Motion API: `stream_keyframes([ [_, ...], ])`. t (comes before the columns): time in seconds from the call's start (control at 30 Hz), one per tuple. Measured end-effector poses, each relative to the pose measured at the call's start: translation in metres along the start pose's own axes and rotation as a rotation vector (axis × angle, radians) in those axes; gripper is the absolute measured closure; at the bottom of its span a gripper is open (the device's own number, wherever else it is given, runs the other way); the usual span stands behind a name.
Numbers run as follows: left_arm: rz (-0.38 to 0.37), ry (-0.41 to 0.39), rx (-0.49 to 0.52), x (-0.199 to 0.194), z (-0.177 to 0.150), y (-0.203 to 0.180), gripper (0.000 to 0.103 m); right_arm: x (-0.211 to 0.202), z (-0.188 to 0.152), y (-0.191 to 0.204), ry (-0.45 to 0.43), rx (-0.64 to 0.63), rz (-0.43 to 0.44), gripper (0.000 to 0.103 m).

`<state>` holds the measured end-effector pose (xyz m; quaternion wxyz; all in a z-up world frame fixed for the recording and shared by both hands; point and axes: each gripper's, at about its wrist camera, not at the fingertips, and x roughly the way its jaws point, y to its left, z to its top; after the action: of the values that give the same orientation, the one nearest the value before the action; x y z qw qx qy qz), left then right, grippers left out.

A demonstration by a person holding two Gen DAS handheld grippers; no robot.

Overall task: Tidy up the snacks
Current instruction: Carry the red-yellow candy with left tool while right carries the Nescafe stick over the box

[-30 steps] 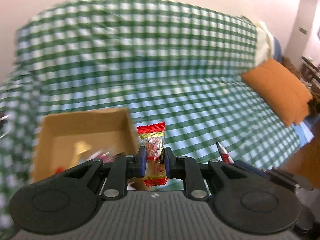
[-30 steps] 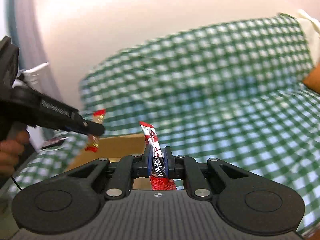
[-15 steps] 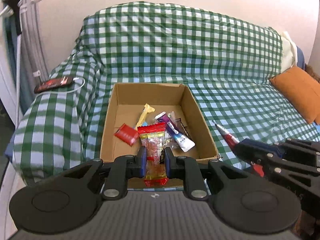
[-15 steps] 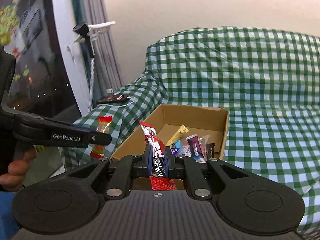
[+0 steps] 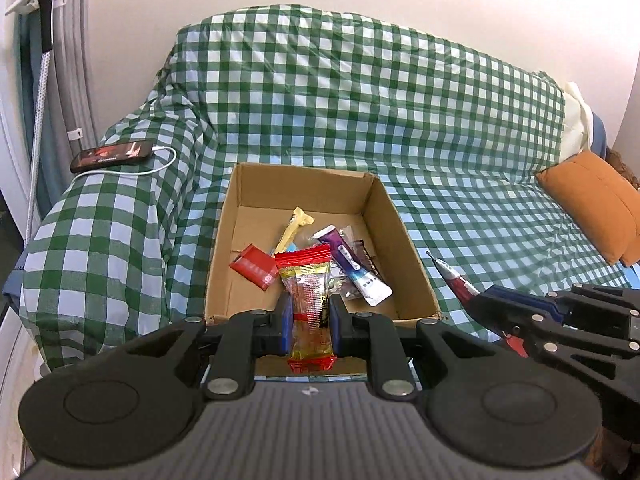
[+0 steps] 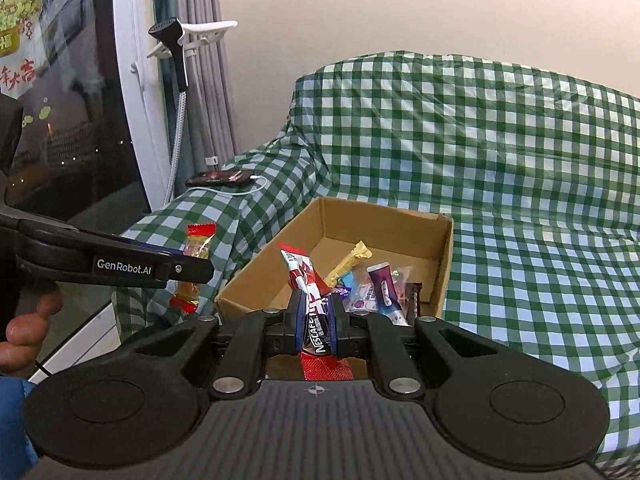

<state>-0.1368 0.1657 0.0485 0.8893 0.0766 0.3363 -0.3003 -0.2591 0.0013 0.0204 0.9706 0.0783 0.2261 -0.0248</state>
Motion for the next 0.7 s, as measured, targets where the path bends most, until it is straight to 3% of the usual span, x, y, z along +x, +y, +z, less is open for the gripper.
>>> stream_keyframes([
  [0.7,0.016,0.044,-0.007,0.040,0.017,0.009,0.083,0.037,0.004,-0.015,0.072,0.037,-0.006,0.090],
])
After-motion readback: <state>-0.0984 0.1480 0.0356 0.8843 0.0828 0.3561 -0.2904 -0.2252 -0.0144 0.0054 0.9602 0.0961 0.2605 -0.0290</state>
